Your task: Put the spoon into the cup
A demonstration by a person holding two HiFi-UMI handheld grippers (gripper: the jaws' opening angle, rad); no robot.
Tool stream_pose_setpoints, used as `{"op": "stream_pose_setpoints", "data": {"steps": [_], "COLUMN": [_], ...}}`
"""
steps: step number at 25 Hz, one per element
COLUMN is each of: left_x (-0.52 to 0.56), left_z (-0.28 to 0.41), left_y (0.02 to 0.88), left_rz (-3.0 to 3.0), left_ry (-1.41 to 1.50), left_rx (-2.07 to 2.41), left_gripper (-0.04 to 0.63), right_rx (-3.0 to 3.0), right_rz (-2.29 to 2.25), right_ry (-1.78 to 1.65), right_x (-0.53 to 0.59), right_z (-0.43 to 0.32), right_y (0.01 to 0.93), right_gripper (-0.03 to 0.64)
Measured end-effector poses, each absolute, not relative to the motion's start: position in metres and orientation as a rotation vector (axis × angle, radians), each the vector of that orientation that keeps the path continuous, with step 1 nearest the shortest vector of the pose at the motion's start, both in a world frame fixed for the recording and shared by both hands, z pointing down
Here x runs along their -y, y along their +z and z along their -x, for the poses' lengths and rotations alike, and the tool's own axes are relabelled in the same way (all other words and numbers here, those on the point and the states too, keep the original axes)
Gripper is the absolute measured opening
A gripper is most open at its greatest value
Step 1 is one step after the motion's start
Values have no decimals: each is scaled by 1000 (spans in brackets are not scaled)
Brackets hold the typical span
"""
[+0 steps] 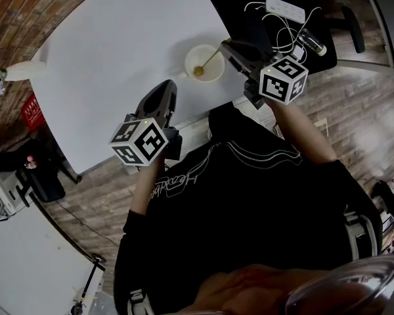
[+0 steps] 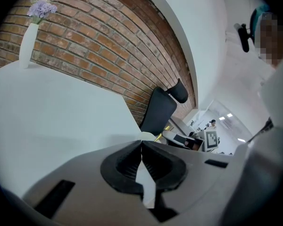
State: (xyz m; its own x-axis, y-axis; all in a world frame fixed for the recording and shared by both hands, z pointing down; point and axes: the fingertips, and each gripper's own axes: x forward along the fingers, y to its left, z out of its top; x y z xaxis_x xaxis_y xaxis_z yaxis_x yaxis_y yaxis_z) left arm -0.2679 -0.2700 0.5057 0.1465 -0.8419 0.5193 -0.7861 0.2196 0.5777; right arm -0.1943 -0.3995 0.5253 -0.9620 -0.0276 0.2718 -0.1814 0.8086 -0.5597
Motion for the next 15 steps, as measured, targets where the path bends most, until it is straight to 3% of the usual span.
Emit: {"op": "stream_pose_setpoints", "data": {"steps": [11, 13, 15], "left_x": [262, 260, 258], "left_z": [263, 262, 262], "left_y": [506, 502, 497], "left_rz": [-1567, -1577, -1589], "left_ry": [-107, -116, -127], "left_rx": [1609, 1612, 1618], "left_gripper": [5, 5, 5], "right_rx": [2753, 2759, 2766], "right_rz": [-238, -269, -306], "right_ry": [886, 883, 872], "right_x": [403, 403, 404], "right_z": [190, 187, 182], "right_y": [525, 522, 517], "right_gripper": [8, 77, 89]}}
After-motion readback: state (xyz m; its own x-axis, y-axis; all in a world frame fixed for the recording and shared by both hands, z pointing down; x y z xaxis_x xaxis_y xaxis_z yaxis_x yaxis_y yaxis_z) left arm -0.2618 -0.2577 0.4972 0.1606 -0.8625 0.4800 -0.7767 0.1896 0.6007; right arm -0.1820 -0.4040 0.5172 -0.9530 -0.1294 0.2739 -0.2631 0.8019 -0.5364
